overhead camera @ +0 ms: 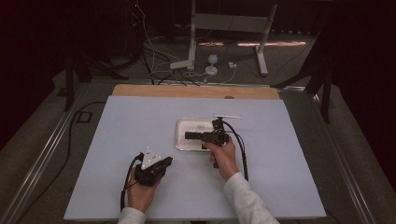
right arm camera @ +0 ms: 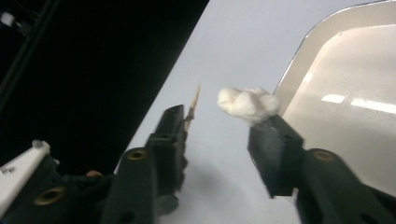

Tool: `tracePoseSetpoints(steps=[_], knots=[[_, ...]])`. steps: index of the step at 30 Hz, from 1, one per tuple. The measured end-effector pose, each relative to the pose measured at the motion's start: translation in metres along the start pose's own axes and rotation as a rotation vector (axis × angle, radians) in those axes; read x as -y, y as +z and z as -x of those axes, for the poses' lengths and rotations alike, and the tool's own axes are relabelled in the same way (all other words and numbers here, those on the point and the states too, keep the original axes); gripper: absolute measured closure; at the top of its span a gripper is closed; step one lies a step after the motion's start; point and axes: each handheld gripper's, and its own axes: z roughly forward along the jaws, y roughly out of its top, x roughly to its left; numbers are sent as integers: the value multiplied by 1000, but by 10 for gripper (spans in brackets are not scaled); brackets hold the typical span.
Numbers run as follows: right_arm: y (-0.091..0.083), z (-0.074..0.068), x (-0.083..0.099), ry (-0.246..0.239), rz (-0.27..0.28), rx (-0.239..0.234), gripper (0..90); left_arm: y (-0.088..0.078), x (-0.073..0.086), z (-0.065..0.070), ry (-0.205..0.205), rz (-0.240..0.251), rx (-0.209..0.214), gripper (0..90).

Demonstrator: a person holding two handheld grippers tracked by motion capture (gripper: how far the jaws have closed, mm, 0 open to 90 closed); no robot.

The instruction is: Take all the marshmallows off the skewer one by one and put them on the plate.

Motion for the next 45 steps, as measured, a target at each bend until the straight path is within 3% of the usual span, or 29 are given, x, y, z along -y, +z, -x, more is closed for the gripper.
tracePoseSetpoints(steps=[6,9,14,30,39,45], knots=[[1,8,0,67,18,-33,426,9,-2,8,60,-36,26,900],[2,9,1,77,12,-44,416,16,-4,10,78,-69,9,900],[3,9,4,81,-14,-48,415,26,-5,4,49,-80,-10,900],[-7,8,7,55,-38,-44,428,42,-6,-2,31,-134,-28,900],[-18,10,6,55,-20,-42,421,37,-8,-8,-3,-91,-15,900],[-28,7,7,-5,-11,-27,389,34,-12,-10,-36,-58,-6,898]])
